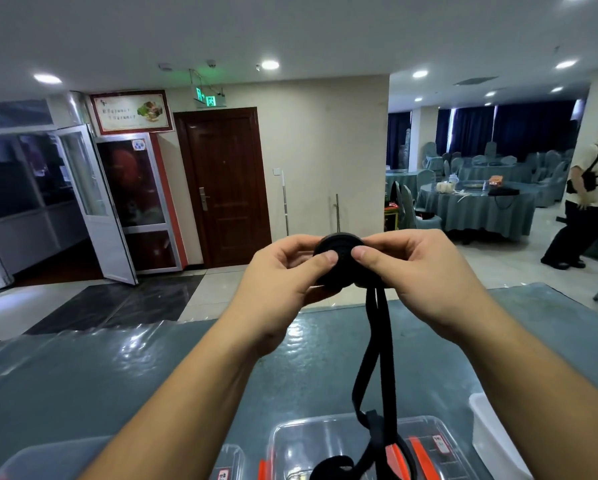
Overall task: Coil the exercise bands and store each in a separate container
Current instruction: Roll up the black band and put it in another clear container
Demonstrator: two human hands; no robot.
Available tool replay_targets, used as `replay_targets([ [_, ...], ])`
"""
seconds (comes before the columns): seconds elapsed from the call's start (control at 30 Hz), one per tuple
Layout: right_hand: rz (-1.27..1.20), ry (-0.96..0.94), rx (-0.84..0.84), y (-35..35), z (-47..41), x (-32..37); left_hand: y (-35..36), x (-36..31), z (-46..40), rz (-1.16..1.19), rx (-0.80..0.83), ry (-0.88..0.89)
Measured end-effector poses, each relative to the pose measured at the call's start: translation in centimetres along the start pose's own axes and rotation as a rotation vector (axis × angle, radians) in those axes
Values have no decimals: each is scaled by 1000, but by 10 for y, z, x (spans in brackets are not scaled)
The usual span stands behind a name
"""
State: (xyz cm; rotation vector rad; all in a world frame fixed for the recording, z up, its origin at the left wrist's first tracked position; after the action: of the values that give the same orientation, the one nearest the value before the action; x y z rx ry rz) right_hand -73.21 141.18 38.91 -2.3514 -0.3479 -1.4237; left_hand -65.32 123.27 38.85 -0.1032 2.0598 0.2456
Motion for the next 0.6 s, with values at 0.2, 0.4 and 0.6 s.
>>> replay_targets([
  [0.2, 96, 29, 106, -5, 1, 4, -6, -5, -5, -196, 99, 74],
  [0.4, 34, 26, 75, -3, 0, 2, 2, 0, 0, -21, -5, 10],
  [0.6, 83, 5, 177, -8, 1, 5, -2, -6, -1, -111, 73, -54],
])
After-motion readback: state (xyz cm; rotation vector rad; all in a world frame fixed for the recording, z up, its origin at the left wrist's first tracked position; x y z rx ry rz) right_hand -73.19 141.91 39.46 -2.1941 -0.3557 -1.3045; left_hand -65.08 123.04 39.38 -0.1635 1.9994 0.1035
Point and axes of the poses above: each hand's wrist, its own z-axis away from the middle knuckle, its own y-axis out of the palm, x = y × z, the point moved 1 cm from there along -z, towards the middle knuckle, and after that the axes turned 8 degrees about y, right-handed, at the moved point
